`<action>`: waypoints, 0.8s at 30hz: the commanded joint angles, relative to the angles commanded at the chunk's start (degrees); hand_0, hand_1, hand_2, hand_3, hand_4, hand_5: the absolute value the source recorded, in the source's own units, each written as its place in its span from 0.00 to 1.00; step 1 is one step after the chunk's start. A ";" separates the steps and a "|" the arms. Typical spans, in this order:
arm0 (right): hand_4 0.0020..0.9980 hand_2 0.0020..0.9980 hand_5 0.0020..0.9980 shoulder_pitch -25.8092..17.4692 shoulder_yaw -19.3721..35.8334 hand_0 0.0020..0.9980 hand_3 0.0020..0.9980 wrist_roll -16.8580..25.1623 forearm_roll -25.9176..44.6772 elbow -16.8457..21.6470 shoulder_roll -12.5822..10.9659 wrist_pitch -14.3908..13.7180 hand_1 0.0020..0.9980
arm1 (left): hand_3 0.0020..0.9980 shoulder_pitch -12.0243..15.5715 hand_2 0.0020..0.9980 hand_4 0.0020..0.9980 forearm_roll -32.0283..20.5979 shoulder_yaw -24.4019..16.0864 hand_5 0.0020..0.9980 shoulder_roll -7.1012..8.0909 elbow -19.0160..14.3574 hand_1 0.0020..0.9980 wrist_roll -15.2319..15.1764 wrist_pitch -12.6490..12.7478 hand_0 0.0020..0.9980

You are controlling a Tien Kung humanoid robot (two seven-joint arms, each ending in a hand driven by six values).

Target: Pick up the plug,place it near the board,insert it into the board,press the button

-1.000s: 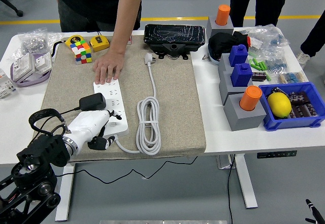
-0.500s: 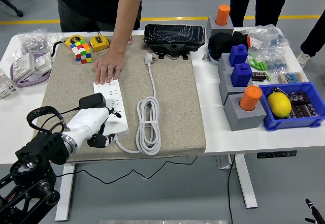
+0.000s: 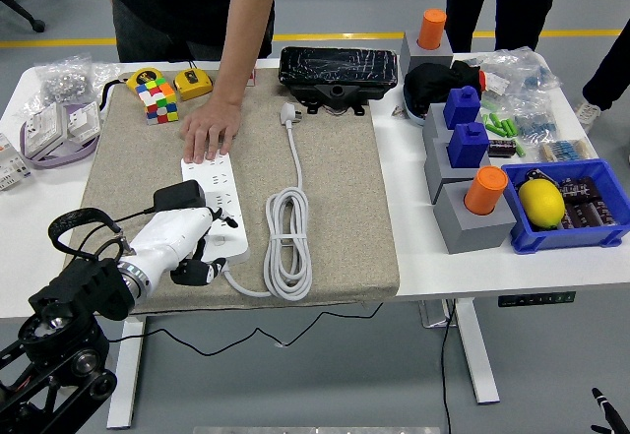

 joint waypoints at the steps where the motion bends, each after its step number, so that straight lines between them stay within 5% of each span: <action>1: 1.00 0.75 1.00 0.01 -0.03 0.82 0.78 0.00 -0.01 0.00 -0.01 0.01 0.76 | 0.75 0.03 0.15 0.65 0.21 -0.01 0.00 0.01 0.06 0.06 -1.22 1.48 0.18; 7: 1.00 0.75 1.00 -0.04 -0.01 0.82 0.78 -0.02 0.05 0.00 0.03 -0.01 0.76 | 0.72 0.00 0.15 0.65 -1.88 -0.11 0.00 0.15 0.32 0.05 -7.38 7.06 0.18; 8: 1.00 0.75 1.00 -0.07 0.00 0.82 0.78 -0.02 0.04 0.00 0.03 -0.02 0.76 | 0.72 0.01 0.15 0.65 -2.39 -0.14 0.00 0.16 0.32 0.05 -7.49 6.97 0.18; 9: 1.00 0.75 1.00 -0.07 0.00 0.82 0.78 -0.04 0.02 0.00 0.03 -0.01 0.76 | 0.59 -0.02 0.14 0.65 -2.03 -0.08 0.00 0.20 0.32 0.05 -7.26 6.92 0.18; 24: 1.00 0.75 1.00 0.18 -0.05 0.82 0.78 -0.04 0.09 0.00 -0.12 -0.01 0.76 | 0.61 -0.45 0.14 0.67 -1.30 -0.97 0.00 -0.15 4.31 0.05 -5.03 3.25 0.18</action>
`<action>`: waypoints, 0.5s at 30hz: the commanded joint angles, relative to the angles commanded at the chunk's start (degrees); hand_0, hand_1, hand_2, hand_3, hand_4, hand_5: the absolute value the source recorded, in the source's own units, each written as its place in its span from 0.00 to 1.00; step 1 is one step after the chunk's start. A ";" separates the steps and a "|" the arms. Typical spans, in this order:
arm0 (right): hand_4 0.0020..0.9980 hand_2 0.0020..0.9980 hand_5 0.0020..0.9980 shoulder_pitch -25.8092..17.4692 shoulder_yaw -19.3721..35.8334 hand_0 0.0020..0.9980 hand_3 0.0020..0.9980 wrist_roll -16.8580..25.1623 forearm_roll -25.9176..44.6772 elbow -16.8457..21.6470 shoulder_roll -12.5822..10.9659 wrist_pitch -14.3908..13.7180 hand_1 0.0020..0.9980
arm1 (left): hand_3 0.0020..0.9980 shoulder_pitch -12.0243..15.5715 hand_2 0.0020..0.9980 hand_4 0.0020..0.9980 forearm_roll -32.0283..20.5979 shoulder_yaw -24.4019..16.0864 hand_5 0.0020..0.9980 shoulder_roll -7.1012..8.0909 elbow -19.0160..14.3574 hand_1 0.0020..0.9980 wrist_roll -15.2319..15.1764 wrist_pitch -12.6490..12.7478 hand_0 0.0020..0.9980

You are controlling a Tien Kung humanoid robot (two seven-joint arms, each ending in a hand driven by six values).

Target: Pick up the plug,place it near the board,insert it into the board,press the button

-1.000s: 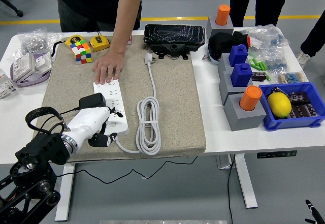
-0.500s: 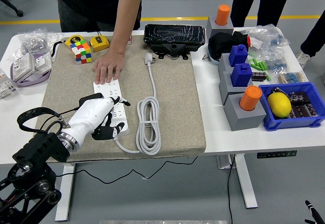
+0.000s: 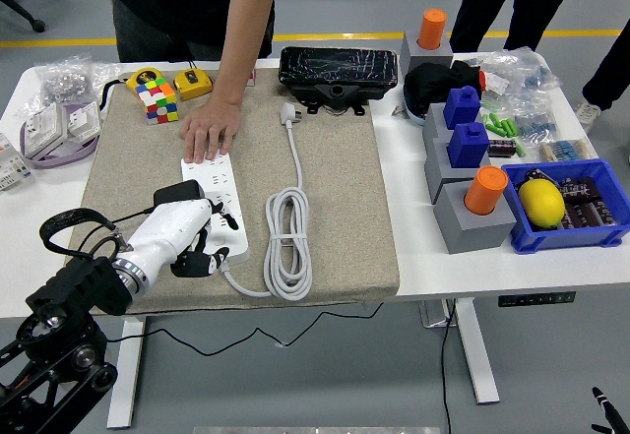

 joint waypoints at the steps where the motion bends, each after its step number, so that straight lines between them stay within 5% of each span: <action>1: 1.00 0.75 1.00 0.02 -0.04 0.82 0.78 0.01 0.04 0.00 -0.01 0.00 0.76 | 0.61 -0.05 0.14 0.67 0.03 -0.05 0.00 -0.01 0.23 0.05 0.00 -0.12 0.18; 15: 1.00 0.75 1.00 0.13 -0.14 0.82 0.79 0.07 0.19 0.00 -0.05 0.02 0.76 | 0.66 -0.20 0.13 0.64 0.09 -0.41 0.00 -0.12 2.77 0.04 1.13 -2.63 0.16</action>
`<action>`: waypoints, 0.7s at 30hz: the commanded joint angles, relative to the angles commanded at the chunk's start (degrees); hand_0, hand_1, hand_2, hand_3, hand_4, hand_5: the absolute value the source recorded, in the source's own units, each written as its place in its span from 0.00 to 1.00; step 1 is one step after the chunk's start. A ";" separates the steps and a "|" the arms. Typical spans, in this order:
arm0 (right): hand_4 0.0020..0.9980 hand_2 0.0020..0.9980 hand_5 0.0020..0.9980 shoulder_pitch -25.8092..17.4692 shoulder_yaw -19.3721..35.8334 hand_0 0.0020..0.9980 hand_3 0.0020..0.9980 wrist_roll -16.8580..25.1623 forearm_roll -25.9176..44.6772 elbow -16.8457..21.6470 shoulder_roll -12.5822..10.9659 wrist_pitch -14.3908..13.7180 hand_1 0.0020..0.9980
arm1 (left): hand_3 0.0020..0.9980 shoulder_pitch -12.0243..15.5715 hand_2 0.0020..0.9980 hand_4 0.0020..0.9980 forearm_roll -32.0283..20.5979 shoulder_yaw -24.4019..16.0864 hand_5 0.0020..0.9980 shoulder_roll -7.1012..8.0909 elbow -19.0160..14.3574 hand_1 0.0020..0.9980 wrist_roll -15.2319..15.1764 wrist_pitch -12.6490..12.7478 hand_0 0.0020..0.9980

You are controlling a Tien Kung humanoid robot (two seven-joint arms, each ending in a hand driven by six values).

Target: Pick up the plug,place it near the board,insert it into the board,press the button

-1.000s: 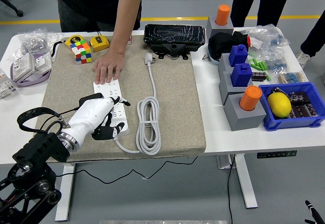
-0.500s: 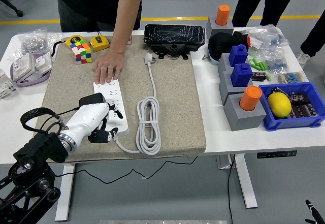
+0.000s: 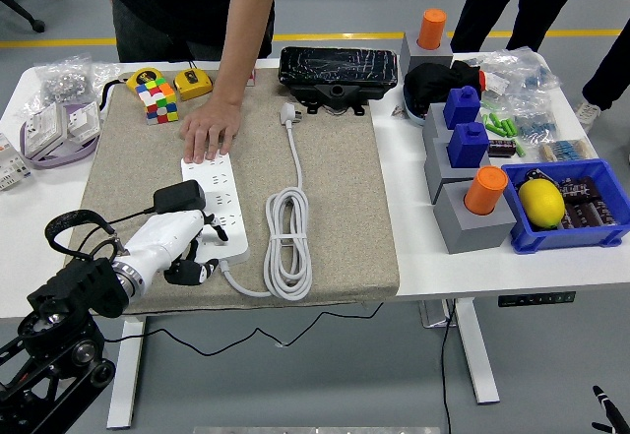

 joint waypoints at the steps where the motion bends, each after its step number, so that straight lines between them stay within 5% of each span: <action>1: 1.00 0.74 1.00 0.00 0.03 0.82 0.78 0.01 -0.01 0.00 0.00 0.00 0.76 | 0.67 0.00 0.13 0.66 0.03 -0.03 0.00 -0.02 0.10 0.04 0.01 -0.04 0.16; 21: 1.00 0.74 1.00 0.02 0.06 0.82 0.78 0.10 0.20 0.00 -0.08 -0.12 0.76 | 0.69 0.06 0.13 0.66 -0.18 0.22 0.00 -0.04 1.51 0.03 0.26 -1.14 0.16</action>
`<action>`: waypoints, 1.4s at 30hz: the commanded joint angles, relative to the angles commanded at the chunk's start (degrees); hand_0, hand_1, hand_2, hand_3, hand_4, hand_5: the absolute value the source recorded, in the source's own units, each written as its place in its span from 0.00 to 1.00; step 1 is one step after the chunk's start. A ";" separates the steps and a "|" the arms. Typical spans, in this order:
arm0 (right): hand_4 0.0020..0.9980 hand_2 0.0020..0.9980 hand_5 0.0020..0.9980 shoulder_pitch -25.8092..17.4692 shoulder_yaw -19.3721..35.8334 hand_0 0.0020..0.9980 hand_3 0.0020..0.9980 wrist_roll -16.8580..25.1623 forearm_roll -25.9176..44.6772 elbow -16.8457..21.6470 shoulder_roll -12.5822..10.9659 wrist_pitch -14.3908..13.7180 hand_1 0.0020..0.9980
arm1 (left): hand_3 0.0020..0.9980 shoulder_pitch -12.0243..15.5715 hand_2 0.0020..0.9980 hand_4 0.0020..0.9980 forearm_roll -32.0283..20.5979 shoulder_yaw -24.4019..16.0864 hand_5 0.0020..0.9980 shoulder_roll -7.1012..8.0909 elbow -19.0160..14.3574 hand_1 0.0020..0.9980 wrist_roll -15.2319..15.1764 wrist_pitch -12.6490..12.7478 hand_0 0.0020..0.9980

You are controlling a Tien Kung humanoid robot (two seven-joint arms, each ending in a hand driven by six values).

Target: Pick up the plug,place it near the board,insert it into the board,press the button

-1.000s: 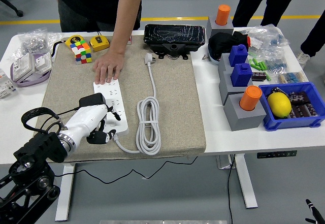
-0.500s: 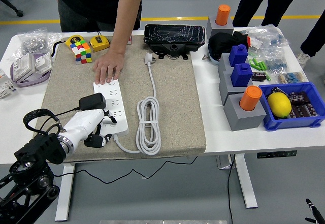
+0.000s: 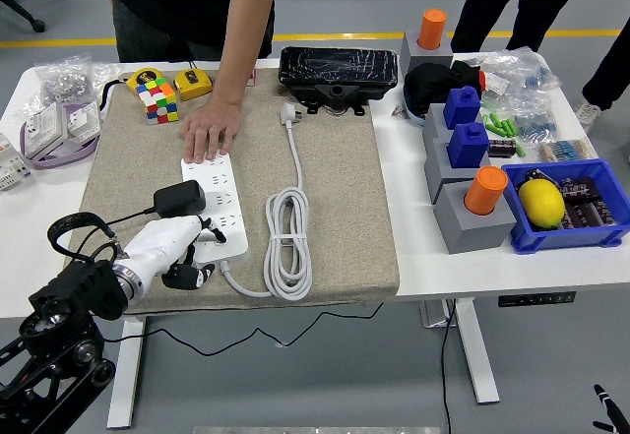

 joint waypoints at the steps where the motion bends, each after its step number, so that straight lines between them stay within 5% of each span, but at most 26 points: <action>1: 1.00 0.74 1.00 -0.02 0.02 0.82 0.78 0.00 0.00 0.00 0.00 -0.01 0.76 | 0.69 0.00 0.13 0.66 -0.02 0.02 0.00 0.00 0.04 0.03 0.00 -0.02 0.16; 29: 1.00 0.74 1.00 -0.07 0.06 0.82 0.78 -0.06 -0.02 0.00 -0.16 0.05 0.76 | 0.70 -0.04 0.13 0.66 1.96 1.56 0.00 0.39 0.31 0.02 1.17 -2.50 0.16; 42: 1.00 0.74 1.00 0.15 0.14 0.82 0.78 -0.05 -0.06 0.00 -0.03 0.08 0.76 | 0.70 -0.14 0.13 0.66 5.19 -0.68 0.00 0.40 -7.32 0.02 0.41 1.01 0.16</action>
